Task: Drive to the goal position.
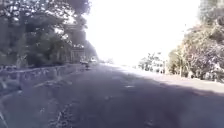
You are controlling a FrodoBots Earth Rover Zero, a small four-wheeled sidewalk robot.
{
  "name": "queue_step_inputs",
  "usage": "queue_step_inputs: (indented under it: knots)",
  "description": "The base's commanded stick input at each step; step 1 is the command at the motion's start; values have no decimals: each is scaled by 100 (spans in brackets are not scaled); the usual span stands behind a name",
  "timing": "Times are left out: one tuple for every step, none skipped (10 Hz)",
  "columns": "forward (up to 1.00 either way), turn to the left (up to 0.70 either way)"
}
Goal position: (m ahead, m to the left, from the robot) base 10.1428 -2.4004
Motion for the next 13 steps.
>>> queue_step_inputs:
  knots:
    - [100, 0]
    - [100, 0]
    - [100, 0]
    - [100, 0]
    - [100, 0]
    - [100, 0]
    - [100, 0]
    - [100, 0]
    - [100, 0]
    - [100, 0]
    - [100, 0]
    - [100, 0]
    - [100, 0]
